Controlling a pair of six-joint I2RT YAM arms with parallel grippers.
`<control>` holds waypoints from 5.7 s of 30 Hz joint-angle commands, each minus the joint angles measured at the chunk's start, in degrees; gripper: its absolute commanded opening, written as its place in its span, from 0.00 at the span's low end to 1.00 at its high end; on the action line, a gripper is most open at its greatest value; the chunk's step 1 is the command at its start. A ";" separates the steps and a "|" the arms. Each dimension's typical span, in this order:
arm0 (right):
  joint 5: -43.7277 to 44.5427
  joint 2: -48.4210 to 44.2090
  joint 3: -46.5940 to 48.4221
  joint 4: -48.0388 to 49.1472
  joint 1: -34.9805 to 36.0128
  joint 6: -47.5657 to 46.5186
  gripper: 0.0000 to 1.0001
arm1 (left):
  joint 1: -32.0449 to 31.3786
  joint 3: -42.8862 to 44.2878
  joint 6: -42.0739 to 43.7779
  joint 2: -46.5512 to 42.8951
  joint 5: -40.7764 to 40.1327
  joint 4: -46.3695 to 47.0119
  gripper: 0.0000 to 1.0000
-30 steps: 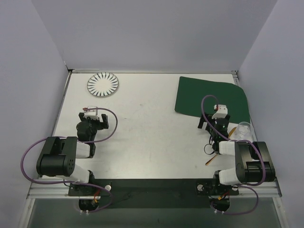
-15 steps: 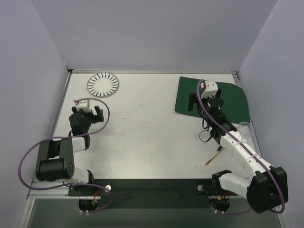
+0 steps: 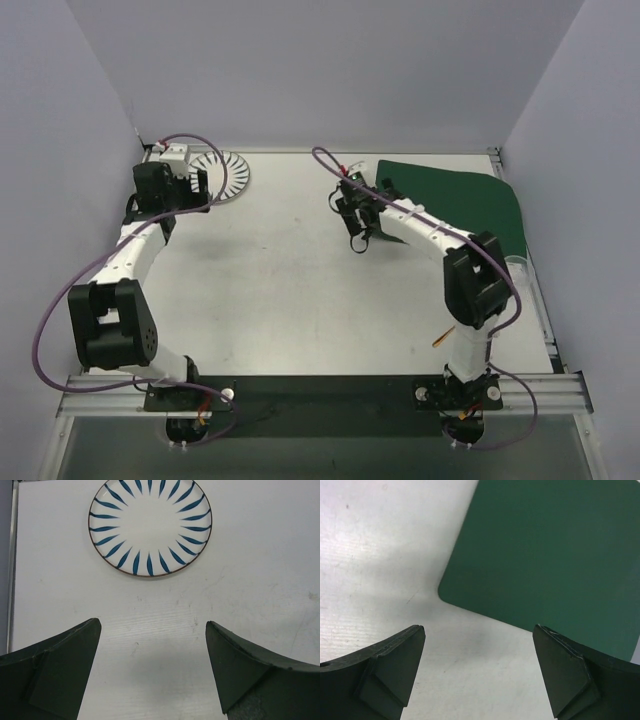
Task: Set the dinner table for one person
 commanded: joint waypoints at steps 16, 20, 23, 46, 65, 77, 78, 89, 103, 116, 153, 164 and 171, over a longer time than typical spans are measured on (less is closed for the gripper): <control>15.95 23.30 18.32 -17.96 3.33 1.82 0.85 | 2.45 10.22 1.86 3.70 7.50 -21.67 0.97; 14.02 25.59 20.25 -17.96 2.53 0.51 0.82 | 2.54 10.22 1.42 4.05 7.94 -21.76 0.97; 13.66 26.21 21.31 -17.96 1.92 0.15 0.75 | 2.54 10.66 1.15 4.49 9.26 -22.46 0.97; -15.51 5.12 5.59 -18.93 16.14 14.73 0.00 | 6.41 11.54 3.52 2.12 19.28 -29.76 0.97; -33.10 18.38 24.29 -11.37 28.28 37.78 0.00 | 12.21 8.90 7.30 0.98 22.36 -31.60 0.97; -40.90 19.17 22.28 -10.93 32.50 23.36 0.00 | 13.26 8.46 8.62 2.03 22.97 -31.70 0.97; -41.27 19.44 22.28 -10.93 32.50 23.53 0.00 | 13.27 8.55 8.53 2.12 23.06 -31.61 0.97; -41.71 15.51 22.64 -9.19 31.71 22.66 0.85 | 13.27 8.72 8.36 3.44 25.34 -32.84 0.93; -36.35 -10.45 -13.84 10.17 4.66 36.53 0.27 | -2.89 3.64 23.36 2.73 31.51 -48.03 0.33; -34.60 2.92 -10.23 9.81 -12.14 45.24 0.00 | -15.12 -6.56 28.05 6.07 13.24 -47.26 0.26; -17.28 -9.91 -4.09 4.80 -7.49 30.57 0.34 | 7.82 34.55 -18.35 25.83 3.92 -30.64 0.72; -14.99 -8.95 -3.21 4.80 -6.43 25.47 0.40 | 6.41 65.31 -21.08 51.75 1.25 -40.22 0.75; -16.57 -6.31 -1.81 4.80 -6.43 25.12 0.40 | 4.74 75.16 -21.61 60.47 -1.55 -45.40 0.68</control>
